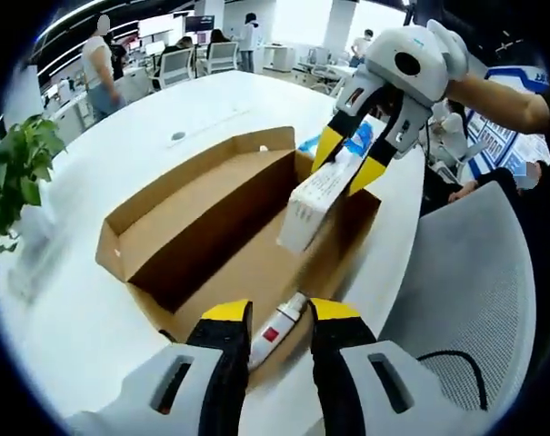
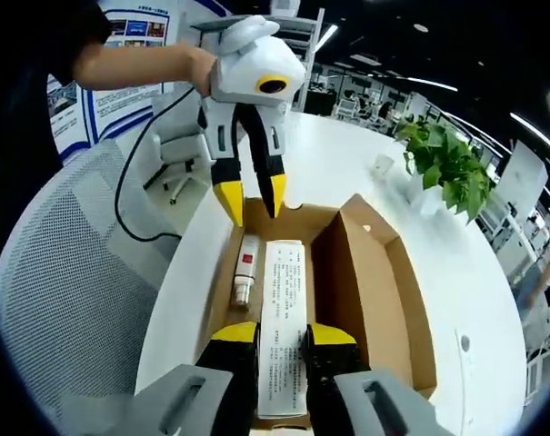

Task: Operate the shoe box by opening the lid, removing the specified soft item, and placing it in the target area until the item is outside and the box remains undamaged.

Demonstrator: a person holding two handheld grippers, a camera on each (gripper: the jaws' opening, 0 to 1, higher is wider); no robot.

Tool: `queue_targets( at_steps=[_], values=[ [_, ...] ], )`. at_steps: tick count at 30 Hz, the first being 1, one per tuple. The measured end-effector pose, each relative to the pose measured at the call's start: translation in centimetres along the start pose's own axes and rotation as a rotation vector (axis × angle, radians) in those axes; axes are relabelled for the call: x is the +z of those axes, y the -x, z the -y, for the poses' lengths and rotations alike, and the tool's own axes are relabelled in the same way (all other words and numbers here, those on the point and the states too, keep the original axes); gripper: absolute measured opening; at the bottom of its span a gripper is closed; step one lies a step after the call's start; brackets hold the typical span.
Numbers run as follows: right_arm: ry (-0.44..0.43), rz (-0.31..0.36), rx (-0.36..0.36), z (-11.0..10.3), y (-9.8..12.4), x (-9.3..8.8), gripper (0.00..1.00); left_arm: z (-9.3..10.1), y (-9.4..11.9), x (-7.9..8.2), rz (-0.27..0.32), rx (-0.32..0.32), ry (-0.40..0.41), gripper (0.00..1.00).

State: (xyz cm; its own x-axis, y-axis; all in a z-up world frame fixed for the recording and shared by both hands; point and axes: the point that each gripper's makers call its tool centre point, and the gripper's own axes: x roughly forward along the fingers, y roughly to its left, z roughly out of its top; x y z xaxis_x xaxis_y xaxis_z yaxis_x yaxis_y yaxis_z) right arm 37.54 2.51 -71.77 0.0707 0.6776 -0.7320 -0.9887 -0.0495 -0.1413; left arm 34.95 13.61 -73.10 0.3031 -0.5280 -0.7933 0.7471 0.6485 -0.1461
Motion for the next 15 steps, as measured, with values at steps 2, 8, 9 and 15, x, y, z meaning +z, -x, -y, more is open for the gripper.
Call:
queue_targets(
  at_steps=[2, 8, 9, 15],
  values=[
    [0.007, 0.001, -0.004, 0.1, 0.4, 0.1, 0.15, -0.4, 0.2, -0.3, 0.003, 0.015, 0.011, 0.24],
    [0.034, 0.004, -0.021, 0.4, 1.5, 0.3, 0.15, -1.0, 0.8, -1.1, 0.009, 0.055, 0.051, 0.23],
    [0.037, 0.003, -0.023, 0.5, 1.6, 0.3, 0.15, -1.2, 0.9, -1.2, 0.008, 0.064, 0.058, 0.23],
    [0.060, -0.001, -0.045, 1.1, 2.8, 0.2, 0.15, -2.1, 1.6, -1.8, 0.028, 0.117, 0.099, 0.23]
  ],
)
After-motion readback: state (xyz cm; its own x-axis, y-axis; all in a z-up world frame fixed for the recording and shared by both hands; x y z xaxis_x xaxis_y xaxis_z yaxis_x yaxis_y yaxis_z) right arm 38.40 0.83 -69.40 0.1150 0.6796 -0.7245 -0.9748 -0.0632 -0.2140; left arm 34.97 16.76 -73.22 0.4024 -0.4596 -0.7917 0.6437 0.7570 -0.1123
